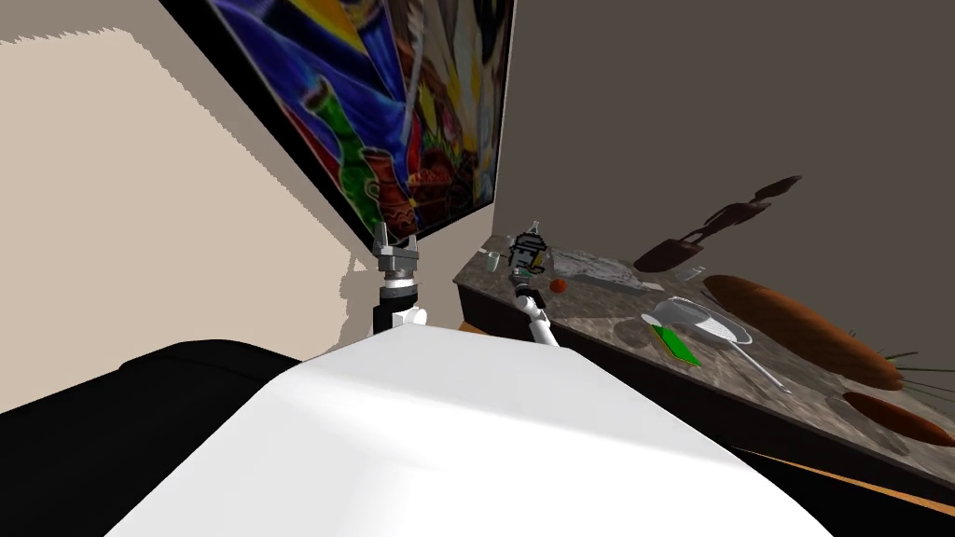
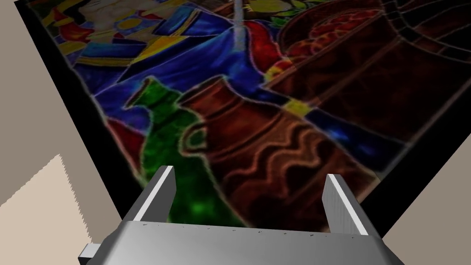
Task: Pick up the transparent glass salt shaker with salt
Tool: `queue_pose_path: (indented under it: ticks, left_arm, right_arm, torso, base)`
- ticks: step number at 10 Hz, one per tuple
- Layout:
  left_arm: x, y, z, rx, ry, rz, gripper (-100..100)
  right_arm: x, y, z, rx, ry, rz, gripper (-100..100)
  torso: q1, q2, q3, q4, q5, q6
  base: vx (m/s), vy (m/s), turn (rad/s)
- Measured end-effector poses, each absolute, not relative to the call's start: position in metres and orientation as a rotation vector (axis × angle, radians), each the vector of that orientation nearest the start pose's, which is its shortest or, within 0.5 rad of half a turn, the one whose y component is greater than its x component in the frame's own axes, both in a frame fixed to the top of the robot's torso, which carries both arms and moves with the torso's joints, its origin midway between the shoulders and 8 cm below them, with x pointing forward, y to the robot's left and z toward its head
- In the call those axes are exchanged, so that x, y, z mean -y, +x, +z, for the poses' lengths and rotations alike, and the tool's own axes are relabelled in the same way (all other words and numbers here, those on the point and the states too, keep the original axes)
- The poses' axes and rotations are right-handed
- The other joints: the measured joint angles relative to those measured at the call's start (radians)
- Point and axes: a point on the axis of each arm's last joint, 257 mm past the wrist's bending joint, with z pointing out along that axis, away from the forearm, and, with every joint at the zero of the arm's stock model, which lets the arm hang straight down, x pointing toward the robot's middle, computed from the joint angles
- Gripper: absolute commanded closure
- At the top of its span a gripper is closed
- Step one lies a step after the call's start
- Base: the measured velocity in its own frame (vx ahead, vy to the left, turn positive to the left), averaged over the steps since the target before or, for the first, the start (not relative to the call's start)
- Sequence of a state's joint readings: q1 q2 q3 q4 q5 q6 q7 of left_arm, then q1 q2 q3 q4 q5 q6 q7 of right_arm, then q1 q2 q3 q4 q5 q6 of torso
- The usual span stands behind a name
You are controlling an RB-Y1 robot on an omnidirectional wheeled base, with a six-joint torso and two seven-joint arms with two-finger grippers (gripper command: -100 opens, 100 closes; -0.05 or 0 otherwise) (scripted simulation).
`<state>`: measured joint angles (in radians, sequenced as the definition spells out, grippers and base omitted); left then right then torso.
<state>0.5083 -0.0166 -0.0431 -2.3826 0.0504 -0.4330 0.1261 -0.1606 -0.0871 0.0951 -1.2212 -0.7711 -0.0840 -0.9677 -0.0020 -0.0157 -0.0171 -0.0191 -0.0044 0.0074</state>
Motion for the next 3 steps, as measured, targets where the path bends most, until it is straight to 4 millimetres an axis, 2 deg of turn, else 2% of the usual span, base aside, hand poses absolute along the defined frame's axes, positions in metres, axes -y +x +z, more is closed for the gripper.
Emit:
queue_pose_path:
  ticks: [2, 3]
  left_arm:
    - [-0.2707, 0.3341, 0.0545, -0.513, -0.727, -1.503, 0]
    - [-0.2707, 0.3341, 0.0545, -0.513, -0.727, -1.503, 0]
  right_arm:
    - [0.195, 0.5703, -0.2939, 0.015, -2.293, -2.022, 100]
    - [0.1946, 0.5705, -0.293, 0.017, -2.291, -2.023, 0]
  torso:
    - [-0.001, 0.002, 0.001, 0.001, 0.0, -0.002]
    - [-0.001, 0.002, 0.001, 0.001, 0.0, -0.002]
  base:
    - [-0.006, -0.005, 0.018]
    - [0.0, 0.0, 0.0]
